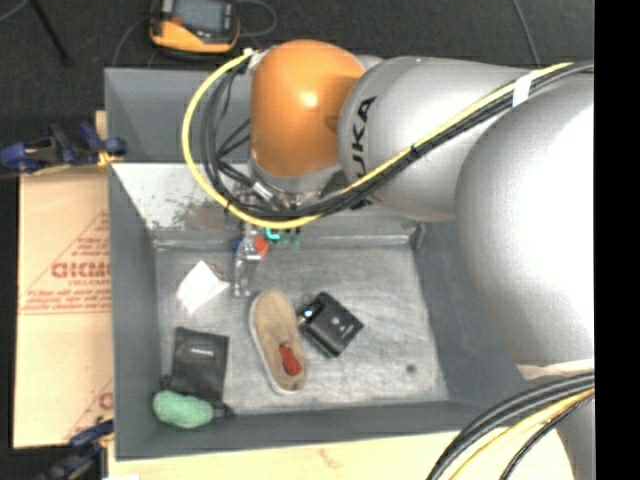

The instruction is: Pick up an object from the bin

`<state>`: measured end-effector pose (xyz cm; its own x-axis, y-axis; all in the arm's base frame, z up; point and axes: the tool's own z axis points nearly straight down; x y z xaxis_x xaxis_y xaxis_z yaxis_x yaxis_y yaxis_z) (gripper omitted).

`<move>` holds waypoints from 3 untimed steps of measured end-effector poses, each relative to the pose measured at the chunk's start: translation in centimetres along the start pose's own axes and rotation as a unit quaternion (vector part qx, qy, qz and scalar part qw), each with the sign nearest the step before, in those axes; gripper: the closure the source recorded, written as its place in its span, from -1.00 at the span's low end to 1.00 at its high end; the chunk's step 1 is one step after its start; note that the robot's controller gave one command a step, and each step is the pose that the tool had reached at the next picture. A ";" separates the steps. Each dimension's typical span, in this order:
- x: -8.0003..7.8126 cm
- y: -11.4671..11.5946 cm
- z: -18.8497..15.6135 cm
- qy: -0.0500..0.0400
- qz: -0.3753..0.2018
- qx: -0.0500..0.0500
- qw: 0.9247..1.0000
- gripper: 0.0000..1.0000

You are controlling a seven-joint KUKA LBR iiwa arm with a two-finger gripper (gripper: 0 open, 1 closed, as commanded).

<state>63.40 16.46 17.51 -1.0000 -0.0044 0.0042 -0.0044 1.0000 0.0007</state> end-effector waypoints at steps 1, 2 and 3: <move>-0.2 -0.1 -0.5 -0.004 0.001 -0.001 1.000 -1.00; 2.0 -1.3 4.9 -0.007 -0.010 -0.001 1.000 -1.00; 2.3 -1.0 7.4 -0.002 -0.118 0.001 0.993 -1.00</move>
Offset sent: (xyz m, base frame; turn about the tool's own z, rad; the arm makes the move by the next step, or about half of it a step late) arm -0.0449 -0.0262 -0.1051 -0.0419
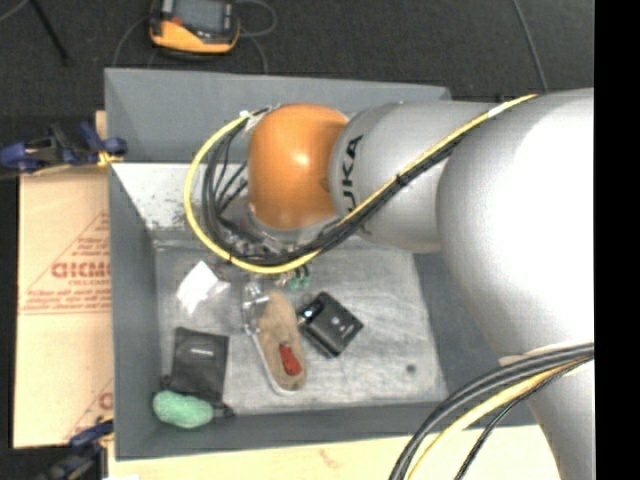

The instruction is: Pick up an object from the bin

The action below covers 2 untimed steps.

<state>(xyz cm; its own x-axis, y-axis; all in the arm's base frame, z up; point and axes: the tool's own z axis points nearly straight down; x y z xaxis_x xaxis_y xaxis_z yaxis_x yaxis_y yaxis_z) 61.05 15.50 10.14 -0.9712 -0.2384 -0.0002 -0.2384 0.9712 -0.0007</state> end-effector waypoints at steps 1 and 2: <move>-2.6 -1.0 2.8 -0.001 0.066 -0.001 0.998 1.00; -2.6 -1.1 2.9 -0.003 0.067 -0.001 0.998 -1.00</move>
Offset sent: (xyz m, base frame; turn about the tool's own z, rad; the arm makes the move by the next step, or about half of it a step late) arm 0.0000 0.0000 0.0000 0.0000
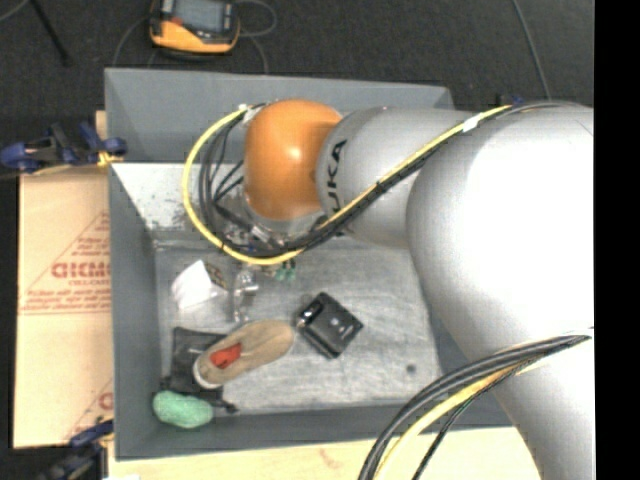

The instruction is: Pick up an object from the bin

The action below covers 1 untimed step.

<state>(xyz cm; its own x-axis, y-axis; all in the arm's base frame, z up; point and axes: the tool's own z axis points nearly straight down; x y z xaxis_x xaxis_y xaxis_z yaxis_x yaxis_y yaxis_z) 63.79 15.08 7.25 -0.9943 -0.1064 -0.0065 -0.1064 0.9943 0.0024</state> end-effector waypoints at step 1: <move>0.0 0.0 0.0 0.000 0.000 0.000 1.000 -1.00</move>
Offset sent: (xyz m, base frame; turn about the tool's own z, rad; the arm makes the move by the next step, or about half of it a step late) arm -0.0372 0.0660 -0.0025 -0.1968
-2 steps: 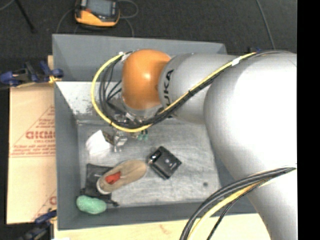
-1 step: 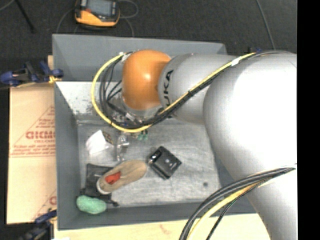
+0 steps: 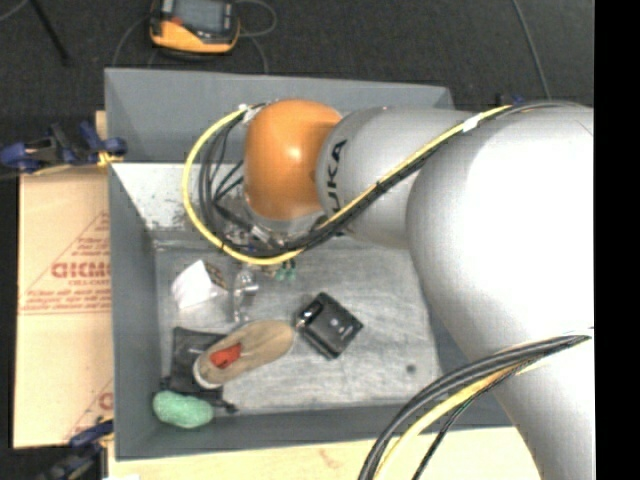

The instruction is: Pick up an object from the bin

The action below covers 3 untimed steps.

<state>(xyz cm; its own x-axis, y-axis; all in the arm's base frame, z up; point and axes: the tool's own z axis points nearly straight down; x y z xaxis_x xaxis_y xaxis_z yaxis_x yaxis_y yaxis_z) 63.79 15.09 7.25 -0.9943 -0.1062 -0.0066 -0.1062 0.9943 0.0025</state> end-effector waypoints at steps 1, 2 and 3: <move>2.4 6.0 -0.3 -0.001 -0.094 0.007 0.996 1.00; 2.4 6.0 -0.3 -0.001 -0.093 0.007 0.996 1.00; 3.2 6.4 -5.2 0.004 -0.102 0.002 0.995 1.00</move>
Offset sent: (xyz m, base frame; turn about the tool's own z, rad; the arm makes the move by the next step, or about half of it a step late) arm 0.0000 0.0000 0.0000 0.0000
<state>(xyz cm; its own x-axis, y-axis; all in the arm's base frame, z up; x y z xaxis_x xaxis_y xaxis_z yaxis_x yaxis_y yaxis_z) 59.94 21.07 12.44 -0.9519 -0.3064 0.0018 -0.3064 0.9519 -0.0014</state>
